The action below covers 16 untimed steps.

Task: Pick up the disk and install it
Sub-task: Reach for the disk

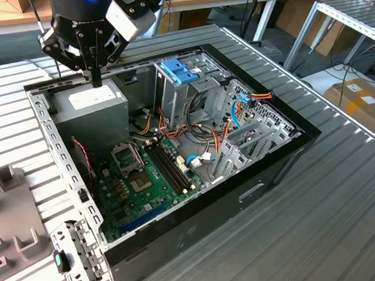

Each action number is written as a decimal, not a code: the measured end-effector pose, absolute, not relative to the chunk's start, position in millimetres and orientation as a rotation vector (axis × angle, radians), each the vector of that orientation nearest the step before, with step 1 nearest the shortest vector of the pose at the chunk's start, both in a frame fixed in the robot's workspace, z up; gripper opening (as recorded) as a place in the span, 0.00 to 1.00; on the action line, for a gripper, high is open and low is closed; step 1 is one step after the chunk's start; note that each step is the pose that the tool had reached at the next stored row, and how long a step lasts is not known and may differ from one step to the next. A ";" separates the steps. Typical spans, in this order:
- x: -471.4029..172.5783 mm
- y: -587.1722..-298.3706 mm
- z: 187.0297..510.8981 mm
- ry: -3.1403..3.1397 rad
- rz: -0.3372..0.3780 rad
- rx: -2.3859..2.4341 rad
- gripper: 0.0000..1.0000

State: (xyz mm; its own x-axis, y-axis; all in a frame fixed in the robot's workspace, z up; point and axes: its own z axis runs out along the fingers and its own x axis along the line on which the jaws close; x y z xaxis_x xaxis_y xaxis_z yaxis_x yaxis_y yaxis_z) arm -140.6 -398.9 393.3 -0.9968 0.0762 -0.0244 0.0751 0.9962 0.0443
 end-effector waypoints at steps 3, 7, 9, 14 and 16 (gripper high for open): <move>-140.6 -398.9 393.3 3.113 0.068 0.118 0.11; -141.0 -398.9 393.3 3.112 0.068 0.118 0.11; -142.6 -399.0 393.3 3.112 0.068 0.118 0.11; -147.9 -398.9 393.3 3.113 0.068 0.118 0.11; -151.9 -398.9 393.3 3.113 0.068 0.118 0.11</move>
State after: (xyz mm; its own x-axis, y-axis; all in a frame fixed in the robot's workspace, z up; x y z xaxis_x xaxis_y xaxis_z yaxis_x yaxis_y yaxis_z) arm -151.9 -398.9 393.3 -0.9968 0.0762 -0.0244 0.0751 0.9962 0.0444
